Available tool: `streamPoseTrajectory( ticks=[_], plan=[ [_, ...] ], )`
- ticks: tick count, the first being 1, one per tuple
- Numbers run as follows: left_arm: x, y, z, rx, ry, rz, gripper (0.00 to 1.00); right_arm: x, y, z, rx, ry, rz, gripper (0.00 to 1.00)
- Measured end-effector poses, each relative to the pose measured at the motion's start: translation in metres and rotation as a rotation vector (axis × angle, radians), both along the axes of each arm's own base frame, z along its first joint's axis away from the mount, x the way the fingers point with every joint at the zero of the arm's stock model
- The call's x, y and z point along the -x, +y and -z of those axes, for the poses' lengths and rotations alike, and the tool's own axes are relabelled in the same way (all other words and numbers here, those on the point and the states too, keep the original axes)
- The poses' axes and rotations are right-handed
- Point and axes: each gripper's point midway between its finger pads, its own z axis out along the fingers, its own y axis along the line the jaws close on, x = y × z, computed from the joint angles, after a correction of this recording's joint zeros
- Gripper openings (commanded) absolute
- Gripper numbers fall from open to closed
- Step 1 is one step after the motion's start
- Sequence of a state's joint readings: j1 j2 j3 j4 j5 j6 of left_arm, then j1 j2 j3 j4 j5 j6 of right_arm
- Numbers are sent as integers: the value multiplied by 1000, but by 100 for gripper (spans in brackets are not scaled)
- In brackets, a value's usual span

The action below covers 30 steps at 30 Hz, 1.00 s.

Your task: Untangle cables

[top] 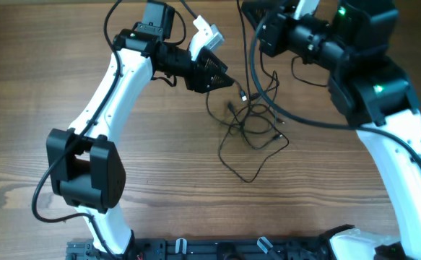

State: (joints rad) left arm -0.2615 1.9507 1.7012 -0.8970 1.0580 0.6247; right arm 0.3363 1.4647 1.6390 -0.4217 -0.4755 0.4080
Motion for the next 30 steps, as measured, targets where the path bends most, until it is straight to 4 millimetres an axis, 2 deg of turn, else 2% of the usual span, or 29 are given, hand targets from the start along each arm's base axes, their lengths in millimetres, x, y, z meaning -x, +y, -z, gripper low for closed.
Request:
streamPoseTrajectory(
  ticks=[8, 9, 11, 15, 19, 21, 24, 30],
  plan=[
    [-10, 26, 2, -6, 36, -61, 57, -37, -13, 58, 102, 127, 145, 6],
    [-11, 29, 2, -7, 43, -70, 57, -42, -14, 66, 118, 142, 160, 11],
    [-13, 36, 3, -8, 51, -86, 57, -50, -15, 85, 151, 175, 176, 43],
    [-16, 44, 3, -9, 61, -107, 57, -62, -15, 132, 219, 281, 185, 57],
    [-18, 49, 3, -8, 62, -117, 56, -70, -13, 186, 289, 394, 182, 60],
    [-19, 50, 3, -14, 60, -122, 57, -72, -13, 206, 316, 436, 177, 62],
    [-20, 53, 2, -47, 53, -147, 57, -71, -16, 224, 354, 471, 177, 66],
    [-19, 62, -16, -109, 15, -217, 58, -70, -34, 236, 447, 494, 261, 68]
  ],
)
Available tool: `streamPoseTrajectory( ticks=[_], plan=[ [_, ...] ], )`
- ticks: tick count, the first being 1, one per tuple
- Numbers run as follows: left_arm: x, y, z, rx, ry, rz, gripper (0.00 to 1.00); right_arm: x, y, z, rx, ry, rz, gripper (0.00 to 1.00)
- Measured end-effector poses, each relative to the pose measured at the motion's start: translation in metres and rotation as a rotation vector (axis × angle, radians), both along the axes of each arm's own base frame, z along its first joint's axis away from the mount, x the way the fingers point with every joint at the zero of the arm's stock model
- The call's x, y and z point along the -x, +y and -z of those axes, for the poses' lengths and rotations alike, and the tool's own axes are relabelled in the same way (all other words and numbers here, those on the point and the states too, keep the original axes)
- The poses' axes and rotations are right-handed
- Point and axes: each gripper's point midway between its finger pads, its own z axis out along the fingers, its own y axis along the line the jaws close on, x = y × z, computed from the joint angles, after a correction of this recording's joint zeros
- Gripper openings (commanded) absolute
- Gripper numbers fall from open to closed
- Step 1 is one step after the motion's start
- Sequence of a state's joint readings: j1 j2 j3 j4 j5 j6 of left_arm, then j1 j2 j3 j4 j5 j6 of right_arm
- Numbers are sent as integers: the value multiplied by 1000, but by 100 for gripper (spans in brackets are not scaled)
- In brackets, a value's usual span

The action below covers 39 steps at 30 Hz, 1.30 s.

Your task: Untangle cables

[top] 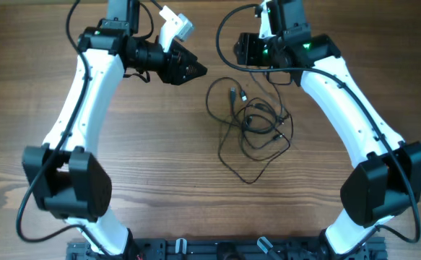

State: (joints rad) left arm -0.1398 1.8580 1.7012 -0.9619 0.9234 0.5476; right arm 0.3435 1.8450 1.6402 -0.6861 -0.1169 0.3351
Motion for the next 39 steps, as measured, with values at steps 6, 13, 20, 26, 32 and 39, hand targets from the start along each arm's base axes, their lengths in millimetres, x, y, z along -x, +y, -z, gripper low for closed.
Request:
streamPoseTrajectory(
  ticks=[6, 13, 20, 26, 32, 39],
  plan=[
    [4, 3, -10, -15, -16, -20, 58, 6, -28, 13, 127, 41, 97, 69],
    [3, 9, -4, -66, -2, -51, 57, 22, -49, 25, 208, 119, 176, 68],
    [3, 17, -13, -111, -46, -83, 58, 61, -69, 43, 255, 302, 297, 68],
    [6, 20, -25, -126, -85, -97, 59, 78, -81, 49, 271, 373, 409, 68],
    [6, 21, -25, -134, -87, -102, 58, 99, -99, 63, 334, 440, 516, 68],
    [5, 22, -25, -137, -87, -105, 59, 128, -105, 99, 428, 504, 535, 68]
  ],
)
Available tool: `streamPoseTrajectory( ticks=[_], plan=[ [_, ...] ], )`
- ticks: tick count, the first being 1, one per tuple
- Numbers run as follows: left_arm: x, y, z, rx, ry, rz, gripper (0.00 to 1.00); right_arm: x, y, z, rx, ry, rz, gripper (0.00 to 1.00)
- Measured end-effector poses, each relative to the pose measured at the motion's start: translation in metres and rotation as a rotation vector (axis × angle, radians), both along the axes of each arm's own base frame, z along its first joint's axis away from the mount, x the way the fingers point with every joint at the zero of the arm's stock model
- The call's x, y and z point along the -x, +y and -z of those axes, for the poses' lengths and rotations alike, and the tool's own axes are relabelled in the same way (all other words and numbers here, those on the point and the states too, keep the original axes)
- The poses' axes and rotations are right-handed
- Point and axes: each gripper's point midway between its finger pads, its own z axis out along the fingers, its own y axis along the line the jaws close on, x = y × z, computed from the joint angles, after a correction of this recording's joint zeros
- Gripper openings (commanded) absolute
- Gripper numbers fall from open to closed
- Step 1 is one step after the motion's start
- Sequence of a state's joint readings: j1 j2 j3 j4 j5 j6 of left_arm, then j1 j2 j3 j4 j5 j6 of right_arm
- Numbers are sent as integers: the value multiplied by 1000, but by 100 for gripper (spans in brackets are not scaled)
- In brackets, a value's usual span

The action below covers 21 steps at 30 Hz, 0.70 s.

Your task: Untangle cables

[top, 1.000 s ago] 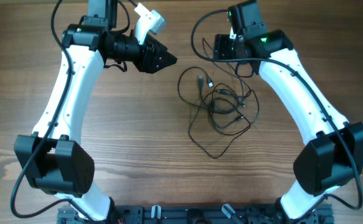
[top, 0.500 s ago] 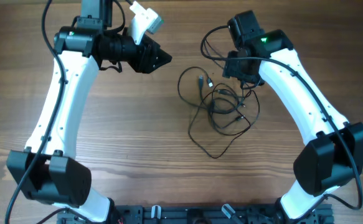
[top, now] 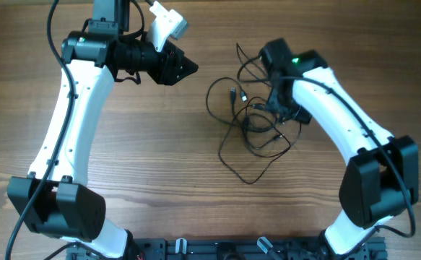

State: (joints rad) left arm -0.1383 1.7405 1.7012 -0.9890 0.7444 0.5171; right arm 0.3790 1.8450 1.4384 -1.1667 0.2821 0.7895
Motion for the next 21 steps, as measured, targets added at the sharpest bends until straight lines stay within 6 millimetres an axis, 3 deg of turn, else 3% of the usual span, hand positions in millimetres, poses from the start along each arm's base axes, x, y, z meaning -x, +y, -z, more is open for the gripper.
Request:
streamPoseTrajectory(
  ticks=[9, 14, 17, 20, 21],
  plan=[
    [0, 13, -11, 3, -27, -30, 58, 31, 10, 45, 12, 60, -48, 69],
    [0, 18, -17, 4, -41, -44, 58, 38, 8, 57, 11, 75, -48, 66],
    [0, 19, -18, 5, -45, -47, 58, 35, 12, 60, -13, 61, -60, 47],
    [0, 19, -19, 6, -48, -46, 59, 28, 21, 62, -56, 36, -69, 15],
    [0, 19, -19, 5, -48, -46, 58, 25, 24, 62, -68, 29, -76, 8]
  ],
)
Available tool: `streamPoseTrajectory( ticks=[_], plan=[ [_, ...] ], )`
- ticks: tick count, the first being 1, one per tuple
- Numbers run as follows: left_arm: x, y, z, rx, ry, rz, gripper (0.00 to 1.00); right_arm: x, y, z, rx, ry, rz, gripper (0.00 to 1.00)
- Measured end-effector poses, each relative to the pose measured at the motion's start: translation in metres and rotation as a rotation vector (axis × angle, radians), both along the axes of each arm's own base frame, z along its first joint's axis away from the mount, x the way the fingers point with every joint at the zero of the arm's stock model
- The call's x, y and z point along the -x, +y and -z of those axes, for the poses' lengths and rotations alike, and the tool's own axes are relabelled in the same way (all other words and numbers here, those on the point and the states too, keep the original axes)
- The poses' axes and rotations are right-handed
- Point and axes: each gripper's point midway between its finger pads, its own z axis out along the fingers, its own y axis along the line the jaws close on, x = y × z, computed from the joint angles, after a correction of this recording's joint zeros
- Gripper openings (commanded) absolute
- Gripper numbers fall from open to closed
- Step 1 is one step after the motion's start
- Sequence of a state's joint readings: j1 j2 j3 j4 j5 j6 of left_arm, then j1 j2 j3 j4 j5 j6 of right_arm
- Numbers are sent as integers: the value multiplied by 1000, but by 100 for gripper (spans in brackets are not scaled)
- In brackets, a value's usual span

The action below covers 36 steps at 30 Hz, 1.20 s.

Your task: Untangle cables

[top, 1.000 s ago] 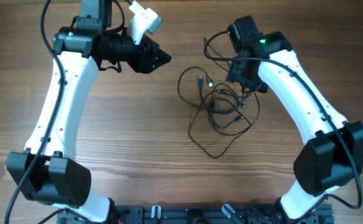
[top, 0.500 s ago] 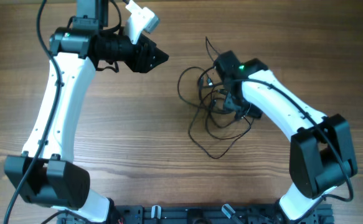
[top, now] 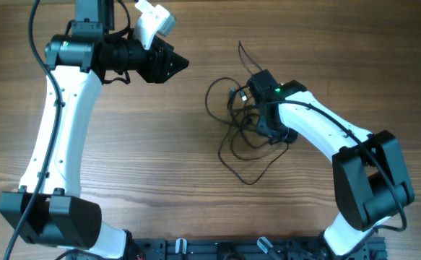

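A tangle of thin black cables lies on the wooden table right of centre, with one loop reaching toward the front and a strand trailing to the back. My right gripper is down on the right part of the tangle. The wrist hides its fingers from above, so its state does not show. My left gripper hovers at the back left, well apart from the cables, pointing right. Its fingers are shut to a point with nothing between them.
The wooden table stretches all round the tangle. A black rail with the arm mounts runs along the front edge. The left arm's own black cable loops at the back left.
My right wrist has moved left and toward the front, from the tangle's back right edge to on top of its right part. The left gripper has drawn slightly further left and back.
At first my left gripper tip was at the tangle's back left edge and the right arm was raised at the back right. Then the left gripper was drawn away leftward and the right gripper stood behind the tangle. The right gripper later reached the tangle's edge, now its middle.
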State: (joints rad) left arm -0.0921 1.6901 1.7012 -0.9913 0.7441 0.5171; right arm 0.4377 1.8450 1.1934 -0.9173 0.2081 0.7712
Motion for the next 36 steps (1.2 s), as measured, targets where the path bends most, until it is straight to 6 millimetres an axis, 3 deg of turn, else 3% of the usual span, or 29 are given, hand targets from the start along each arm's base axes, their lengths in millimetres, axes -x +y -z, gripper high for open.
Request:
streamPoseTrajectory(
  ticks=[1, 8, 19, 24, 30, 36],
  plan=[
    [0, 0, 0, 0, 0, 0, 59, -1, 2, 0, -10, -5, -3, 5],
    [0, 0, 0, 0, 0, -1, 59, -24, 22, 0, -102, -91, -15, 4],
    [-5, 15, 0, -3, 2, -38, 59, -106, 64, -29, -311, -428, -89, 5],
    [-3, 17, -5, -5, -11, -44, 58, -140, 62, -52, -416, -550, -73, 5],
    [-2, 17, -8, -5, -20, -44, 59, -187, 57, -112, -510, -720, -65, 5],
    [-1, 17, -8, -4, -19, -44, 58, -218, 73, -182, -588, -853, -118, 5]
  ],
)
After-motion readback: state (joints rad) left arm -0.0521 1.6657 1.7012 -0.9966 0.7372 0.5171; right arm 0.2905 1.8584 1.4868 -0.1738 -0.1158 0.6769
